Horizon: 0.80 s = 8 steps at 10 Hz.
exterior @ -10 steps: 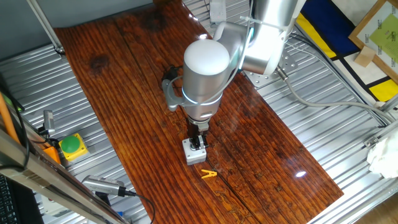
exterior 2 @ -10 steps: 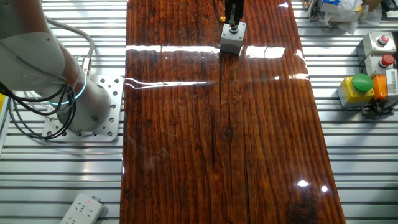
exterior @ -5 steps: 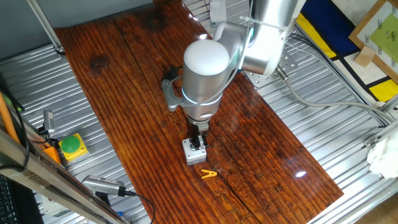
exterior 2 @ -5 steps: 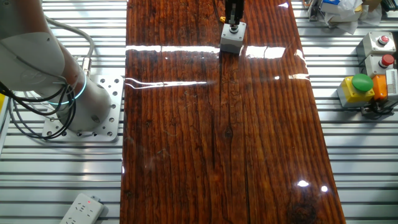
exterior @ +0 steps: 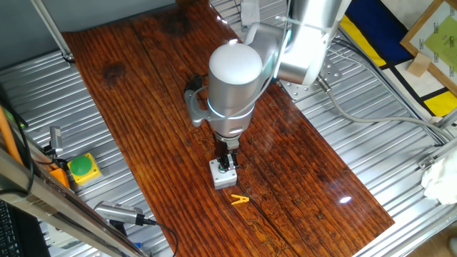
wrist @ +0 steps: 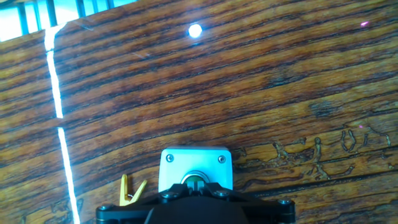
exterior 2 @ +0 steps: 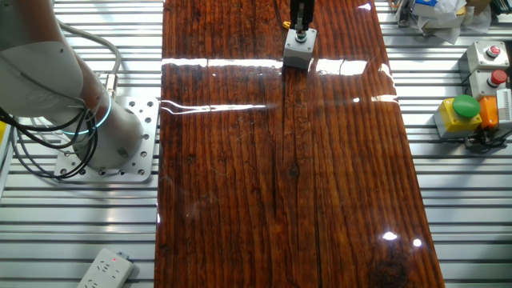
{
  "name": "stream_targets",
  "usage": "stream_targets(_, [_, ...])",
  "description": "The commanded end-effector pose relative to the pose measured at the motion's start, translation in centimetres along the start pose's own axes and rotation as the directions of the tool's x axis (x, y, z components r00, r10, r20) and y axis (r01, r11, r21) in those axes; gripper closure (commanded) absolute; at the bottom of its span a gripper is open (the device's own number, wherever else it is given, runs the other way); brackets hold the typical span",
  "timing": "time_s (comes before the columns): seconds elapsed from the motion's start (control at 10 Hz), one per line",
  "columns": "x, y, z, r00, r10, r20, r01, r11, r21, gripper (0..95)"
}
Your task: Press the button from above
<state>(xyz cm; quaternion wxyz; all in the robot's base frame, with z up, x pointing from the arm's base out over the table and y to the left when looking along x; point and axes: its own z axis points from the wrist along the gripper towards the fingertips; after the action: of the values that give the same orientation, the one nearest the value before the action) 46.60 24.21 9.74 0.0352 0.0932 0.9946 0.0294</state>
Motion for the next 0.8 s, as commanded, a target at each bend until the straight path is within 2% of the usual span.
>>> stream_targets(0.1, [-0.03,0.04,-0.14,1.000,-0.001,-0.003,0.001,1.000,0.001,95.0])
stream_targets(0.8, [-0.15,0.07,-0.82,1.000,-0.001,-0.007,0.001,1.000,-0.002,95.0])
